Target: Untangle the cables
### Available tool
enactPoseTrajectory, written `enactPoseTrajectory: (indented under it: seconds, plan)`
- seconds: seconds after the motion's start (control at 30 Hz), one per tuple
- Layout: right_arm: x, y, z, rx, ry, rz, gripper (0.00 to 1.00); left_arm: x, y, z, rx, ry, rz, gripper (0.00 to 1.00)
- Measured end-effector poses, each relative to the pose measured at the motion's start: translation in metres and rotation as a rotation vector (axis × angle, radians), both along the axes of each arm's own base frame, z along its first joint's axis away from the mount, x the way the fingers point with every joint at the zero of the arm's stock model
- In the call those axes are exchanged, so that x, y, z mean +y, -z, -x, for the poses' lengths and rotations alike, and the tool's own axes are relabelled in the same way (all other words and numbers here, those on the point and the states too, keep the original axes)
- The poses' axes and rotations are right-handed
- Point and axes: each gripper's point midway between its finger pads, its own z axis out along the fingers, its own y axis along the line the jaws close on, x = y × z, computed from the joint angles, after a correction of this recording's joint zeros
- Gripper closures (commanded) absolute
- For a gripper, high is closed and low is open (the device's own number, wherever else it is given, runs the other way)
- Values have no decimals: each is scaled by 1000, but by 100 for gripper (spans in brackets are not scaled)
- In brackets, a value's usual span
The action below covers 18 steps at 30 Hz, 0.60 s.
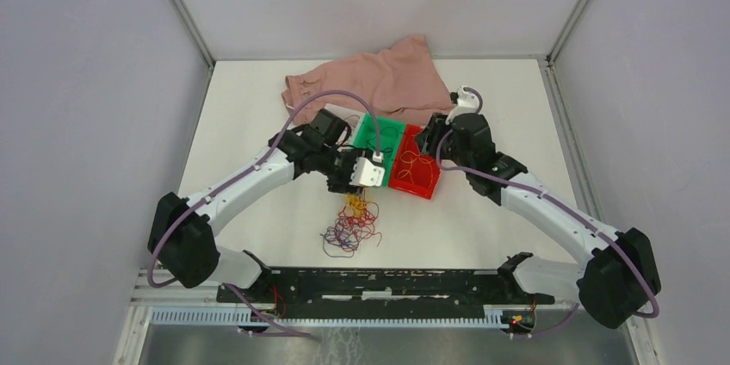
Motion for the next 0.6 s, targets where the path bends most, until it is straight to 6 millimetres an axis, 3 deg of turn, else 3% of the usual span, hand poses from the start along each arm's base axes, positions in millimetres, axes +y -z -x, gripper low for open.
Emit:
enactPoseTrajectory:
  seconds: [0.23, 0.6]
  plan:
    - [-4, 6, 7, 10, 8, -11, 52, 5, 10, -16, -277, 261, -73, 38]
    - [-5, 11, 11, 23, 17, -24, 52, -7, 29, -13, -472, 497, -108, 58]
